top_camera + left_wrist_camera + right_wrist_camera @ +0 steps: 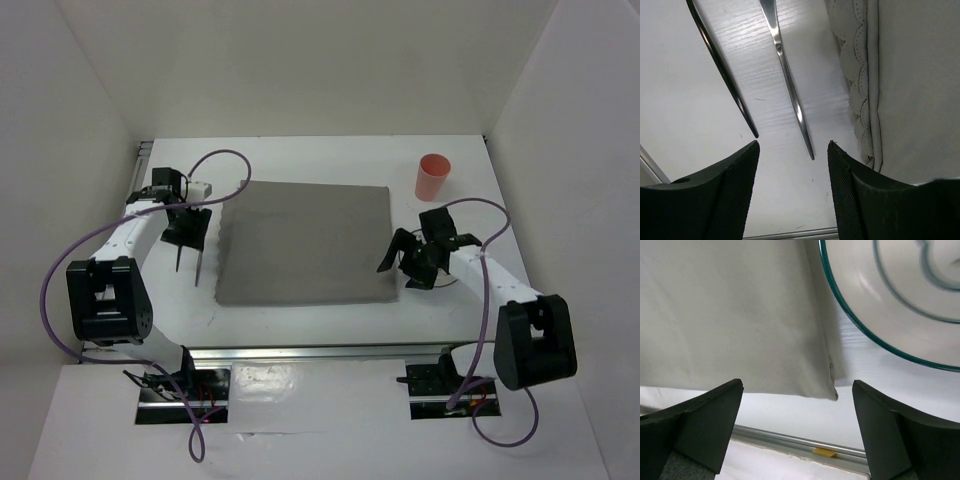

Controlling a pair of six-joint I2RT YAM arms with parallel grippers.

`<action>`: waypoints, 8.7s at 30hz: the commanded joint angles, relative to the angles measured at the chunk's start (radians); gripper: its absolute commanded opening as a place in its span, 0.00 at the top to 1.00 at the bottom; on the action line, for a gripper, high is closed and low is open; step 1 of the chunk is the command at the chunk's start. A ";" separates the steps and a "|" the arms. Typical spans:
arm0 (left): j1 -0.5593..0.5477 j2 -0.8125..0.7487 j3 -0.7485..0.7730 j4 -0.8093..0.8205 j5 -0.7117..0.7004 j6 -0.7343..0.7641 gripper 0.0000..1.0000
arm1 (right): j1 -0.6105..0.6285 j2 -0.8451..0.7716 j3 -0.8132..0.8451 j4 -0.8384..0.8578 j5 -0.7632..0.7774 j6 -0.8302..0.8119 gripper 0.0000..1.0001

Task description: Set the dinner table for one person

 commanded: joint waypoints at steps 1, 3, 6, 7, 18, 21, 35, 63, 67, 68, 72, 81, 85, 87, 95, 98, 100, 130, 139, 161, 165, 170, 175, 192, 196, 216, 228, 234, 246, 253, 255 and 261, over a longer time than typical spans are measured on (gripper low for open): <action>0.008 -0.023 -0.004 0.011 0.030 0.006 0.36 | -0.016 -0.109 0.123 -0.159 0.147 0.015 0.00; 0.008 -0.023 -0.004 0.011 0.041 0.006 0.36 | -0.051 -0.149 0.169 -0.211 0.217 0.106 0.00; 0.008 -0.013 0.005 0.011 0.061 0.006 0.36 | -0.143 -0.271 0.136 -0.282 0.285 0.302 0.00; 0.008 -0.013 0.005 0.011 0.061 0.006 0.36 | -0.157 -0.349 0.113 -0.291 0.285 0.348 0.00; 0.008 0.037 0.025 0.011 0.089 0.006 0.36 | -0.166 -0.594 -0.314 -0.156 0.342 0.990 0.00; 0.008 0.037 0.025 0.011 0.089 0.015 0.36 | -0.166 -0.554 -0.348 -0.052 0.353 1.008 0.03; 0.008 0.019 0.006 0.002 0.047 0.015 0.36 | -0.166 -0.304 -0.406 0.168 0.379 1.099 0.15; 0.008 0.028 0.036 -0.027 0.010 0.025 0.36 | -0.166 -0.514 -0.212 -0.009 0.681 0.811 1.00; 0.008 0.028 0.045 -0.018 0.010 0.016 0.36 | -0.166 -0.575 -0.038 0.019 0.704 0.558 1.00; 0.008 0.028 0.054 -0.018 0.010 0.015 0.36 | -0.166 -0.589 -0.021 0.046 0.692 0.506 1.00; 0.008 0.037 0.063 -0.018 0.001 0.015 0.36 | -0.166 -0.602 0.045 0.264 0.562 0.235 1.00; 0.017 0.047 0.094 -0.018 -0.019 -0.003 0.36 | -0.045 -0.156 0.341 0.458 -0.213 -0.073 1.00; 0.026 0.034 0.094 -0.029 -0.008 -0.003 0.36 | 0.139 0.145 0.425 0.421 -0.357 -0.155 1.00; 0.026 0.023 0.068 -0.020 -0.028 0.006 0.36 | 0.161 0.233 0.435 0.434 -0.487 -0.106 1.00; 0.088 0.004 0.037 -0.010 -0.028 0.025 0.36 | 0.161 0.538 0.470 0.432 -0.638 -0.012 1.00; 0.097 0.004 0.037 -0.010 -0.028 0.025 0.36 | 0.161 0.596 0.470 0.452 -0.647 -0.001 1.00; 0.097 0.004 0.037 -0.010 -0.016 0.034 0.36 | 0.150 0.642 0.482 0.419 -0.638 -0.001 1.00; 0.103 0.371 0.322 0.027 -0.134 -0.017 0.49 | 0.161 0.425 0.573 0.097 -0.232 -0.104 0.42; 0.103 0.485 0.341 -0.041 -0.014 0.026 0.45 | 0.170 0.387 0.553 0.097 -0.210 -0.095 0.42; 0.186 0.377 0.394 -0.093 0.153 -0.155 1.00 | 0.170 0.259 0.513 0.070 -0.117 -0.086 0.43; 0.166 0.222 0.422 -0.113 0.239 -0.225 1.00 | 0.161 0.236 0.495 0.060 -0.095 -0.086 0.43; 0.007 0.056 0.309 -0.043 0.175 -0.311 1.00 | 0.161 0.216 0.461 0.060 -0.075 -0.067 0.43; -0.200 0.098 0.240 -0.044 0.055 -0.392 1.00 | 0.161 0.195 0.461 0.060 -0.066 -0.067 0.43; -0.308 0.392 0.264 -0.073 -0.042 -0.629 1.00 | 0.142 0.115 0.410 0.013 0.003 -0.067 0.43; -0.308 0.392 0.264 -0.063 -0.051 -0.629 1.00 | 0.142 0.104 0.392 0.013 0.003 -0.067 0.43; -0.317 0.459 0.273 -0.081 -0.019 -0.632 1.00 | 0.142 0.063 0.392 -0.016 0.041 -0.058 0.42; -0.317 0.470 0.321 -0.102 -0.037 -0.578 0.72 | 0.142 0.063 0.392 -0.016 0.051 -0.058 0.42; -0.317 0.436 0.350 -0.121 -0.037 -0.558 0.51 | 0.142 0.063 0.392 -0.026 0.051 -0.058 0.42; -0.285 0.074 0.264 0.077 -0.261 -0.375 0.37 | 0.142 0.063 0.392 -0.016 0.023 -0.058 0.42; -0.138 0.241 0.266 -0.044 -0.206 -0.200 0.37 | 0.142 0.054 0.372 -0.007 0.011 -0.058 0.42; -0.103 0.293 0.247 -0.044 -0.197 -0.190 0.40 | 0.142 0.054 0.372 0.002 0.011 -0.058 0.42; -0.049 0.382 0.227 -0.044 -0.142 -0.181 0.49 | 0.142 0.043 0.353 0.002 0.002 -0.058 0.42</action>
